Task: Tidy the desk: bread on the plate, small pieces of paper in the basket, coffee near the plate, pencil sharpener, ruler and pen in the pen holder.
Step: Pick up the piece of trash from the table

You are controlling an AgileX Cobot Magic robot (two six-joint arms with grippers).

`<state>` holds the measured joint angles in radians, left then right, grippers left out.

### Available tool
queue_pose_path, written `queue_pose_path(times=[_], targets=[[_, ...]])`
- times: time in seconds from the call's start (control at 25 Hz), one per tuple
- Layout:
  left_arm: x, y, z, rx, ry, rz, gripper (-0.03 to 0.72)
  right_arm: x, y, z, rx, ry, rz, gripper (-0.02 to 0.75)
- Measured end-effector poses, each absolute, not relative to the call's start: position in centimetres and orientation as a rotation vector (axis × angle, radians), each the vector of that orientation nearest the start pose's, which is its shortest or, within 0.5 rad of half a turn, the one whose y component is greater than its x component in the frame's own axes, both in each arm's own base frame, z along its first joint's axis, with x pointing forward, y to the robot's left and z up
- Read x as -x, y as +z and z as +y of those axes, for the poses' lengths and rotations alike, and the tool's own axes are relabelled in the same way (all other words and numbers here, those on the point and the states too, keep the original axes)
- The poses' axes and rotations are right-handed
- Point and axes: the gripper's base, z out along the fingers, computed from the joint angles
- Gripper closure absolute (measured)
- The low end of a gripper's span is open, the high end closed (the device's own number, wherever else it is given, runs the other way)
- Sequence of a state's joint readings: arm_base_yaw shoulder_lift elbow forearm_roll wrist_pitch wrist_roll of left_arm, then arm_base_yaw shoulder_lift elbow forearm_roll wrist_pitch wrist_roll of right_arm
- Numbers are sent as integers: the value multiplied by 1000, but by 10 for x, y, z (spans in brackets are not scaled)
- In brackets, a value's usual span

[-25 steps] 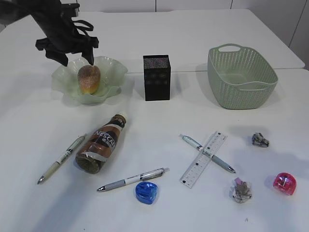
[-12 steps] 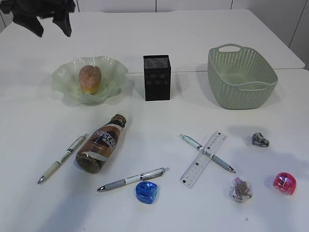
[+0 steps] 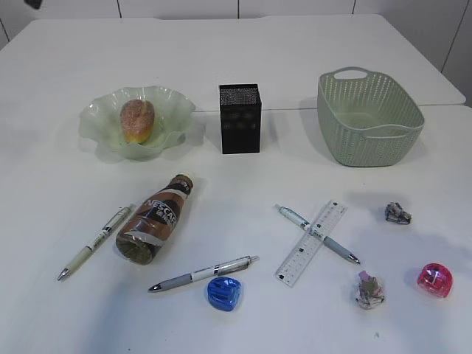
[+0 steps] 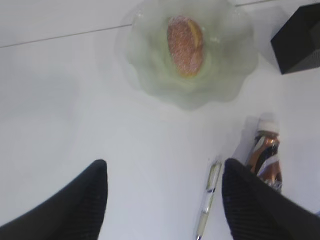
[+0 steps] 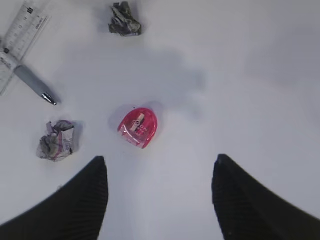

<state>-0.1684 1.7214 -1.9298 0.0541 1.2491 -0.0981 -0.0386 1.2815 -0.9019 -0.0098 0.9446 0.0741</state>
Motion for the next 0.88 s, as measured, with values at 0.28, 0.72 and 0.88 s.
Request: queue_pose_path(times=[0.28,0.72,0.88], targets=[[-269,431,-35,-96,50,2507,218,-234,268,-2,-47,100,2786,225],[-172,473,-20,-75,0,2303,258,-277,228,18,261,58,2890,225],[-160,478,-20,-69,-41,2277,259,-297,221,18,275,47,2907,225]])
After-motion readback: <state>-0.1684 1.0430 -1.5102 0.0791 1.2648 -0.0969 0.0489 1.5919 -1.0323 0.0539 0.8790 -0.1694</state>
